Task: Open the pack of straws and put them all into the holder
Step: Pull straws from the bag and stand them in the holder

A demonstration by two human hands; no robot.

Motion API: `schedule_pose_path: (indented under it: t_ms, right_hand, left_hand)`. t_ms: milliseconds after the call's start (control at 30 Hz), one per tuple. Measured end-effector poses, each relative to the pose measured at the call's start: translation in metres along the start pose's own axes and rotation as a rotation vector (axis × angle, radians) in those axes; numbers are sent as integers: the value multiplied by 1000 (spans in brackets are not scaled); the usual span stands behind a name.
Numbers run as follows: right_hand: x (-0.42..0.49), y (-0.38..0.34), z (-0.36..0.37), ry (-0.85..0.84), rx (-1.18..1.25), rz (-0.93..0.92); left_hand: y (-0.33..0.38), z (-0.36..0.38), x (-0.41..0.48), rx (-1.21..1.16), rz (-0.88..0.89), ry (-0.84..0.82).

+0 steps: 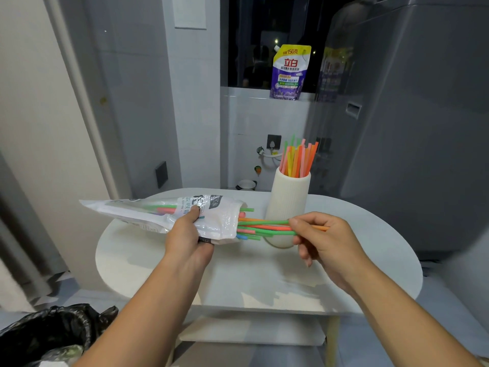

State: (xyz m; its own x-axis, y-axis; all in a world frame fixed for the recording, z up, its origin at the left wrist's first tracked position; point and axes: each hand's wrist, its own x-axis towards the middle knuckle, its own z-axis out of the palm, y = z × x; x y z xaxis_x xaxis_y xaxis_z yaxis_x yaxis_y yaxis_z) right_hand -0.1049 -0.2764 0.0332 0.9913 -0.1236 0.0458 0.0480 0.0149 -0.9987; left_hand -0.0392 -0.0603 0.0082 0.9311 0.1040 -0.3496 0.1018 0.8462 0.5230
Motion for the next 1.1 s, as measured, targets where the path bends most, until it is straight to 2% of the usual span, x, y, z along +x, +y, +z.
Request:
schedule_pose_path:
  t_ms: [133,233,433,567,767,1000,1100]
  right_hand:
    - [0,4,12,34,369,69]
    - [-3,8,26,32,491,47]
    - [-2,25,44,137,203,1]
    - [3,24,42,157,187,-8]
    - [10,15,25,345,247,-57]
    - [15,14,28,292,348,-15]
    - [17,8,21,256,252,-65]
  left_hand:
    - [-5,3,-5,-11,-23,20]
    - [-5,3,-6,-24,-31,30]
    - [-10,7,-11,-10,-54,19]
    - [-12,6,-10,-17,-57,10]
    - [-6,5,-5,-50,-39,16]
    - [-10,4,-7,-31,-44,8]
    - [-9,2,-4,-37,-36,7]
